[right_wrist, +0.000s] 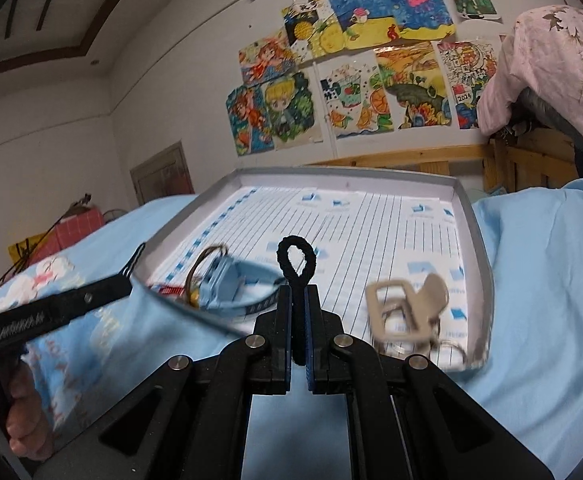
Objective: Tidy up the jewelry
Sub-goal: 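Carry the beaded bracelet and hair tie into the grey tray and release both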
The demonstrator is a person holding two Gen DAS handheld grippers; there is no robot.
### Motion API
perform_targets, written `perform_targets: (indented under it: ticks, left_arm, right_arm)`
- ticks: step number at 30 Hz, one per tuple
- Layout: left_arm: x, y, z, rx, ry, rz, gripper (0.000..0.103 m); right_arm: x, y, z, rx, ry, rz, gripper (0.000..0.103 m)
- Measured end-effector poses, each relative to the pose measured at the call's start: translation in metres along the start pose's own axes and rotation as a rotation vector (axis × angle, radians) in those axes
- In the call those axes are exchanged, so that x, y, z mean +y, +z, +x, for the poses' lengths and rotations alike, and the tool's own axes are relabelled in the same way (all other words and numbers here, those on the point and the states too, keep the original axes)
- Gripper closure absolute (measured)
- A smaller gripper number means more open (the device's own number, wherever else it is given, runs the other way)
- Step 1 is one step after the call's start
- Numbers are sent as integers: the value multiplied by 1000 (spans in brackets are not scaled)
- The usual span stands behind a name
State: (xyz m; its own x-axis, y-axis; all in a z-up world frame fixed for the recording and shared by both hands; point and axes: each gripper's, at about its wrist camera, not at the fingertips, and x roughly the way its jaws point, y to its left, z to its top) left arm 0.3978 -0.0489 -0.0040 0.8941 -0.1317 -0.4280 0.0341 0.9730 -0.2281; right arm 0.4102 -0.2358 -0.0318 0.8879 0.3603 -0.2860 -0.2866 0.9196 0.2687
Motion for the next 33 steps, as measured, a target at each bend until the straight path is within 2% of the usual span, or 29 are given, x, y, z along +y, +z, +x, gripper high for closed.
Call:
perform_targets:
  ticks: [7, 12, 21, 30, 32, 33]
  left_arm:
    - [11, 11, 48, 60, 11, -29, 89]
    - [17, 7, 62, 94, 2, -60, 89]
    - [18, 5, 62, 105, -16, -74, 88]
    - [13, 5, 58, 105, 18, -33, 88]
    - [11, 5, 56, 103, 42, -16, 85]
    - [11, 6, 55, 102, 48, -8, 79]
  right_arm:
    - [-9, -2, 27, 41, -25, 49, 98]
    - [-16, -6, 39, 74, -44, 90, 98]
    - [-10, -8, 41, 81, -88, 67, 97]
    - [-5, -7, 34, 61, -97, 50, 97]
    - [-3, -6, 32, 56, -105, 41, 94]
    - [-2, -6, 31, 53, -108, 38, 90]
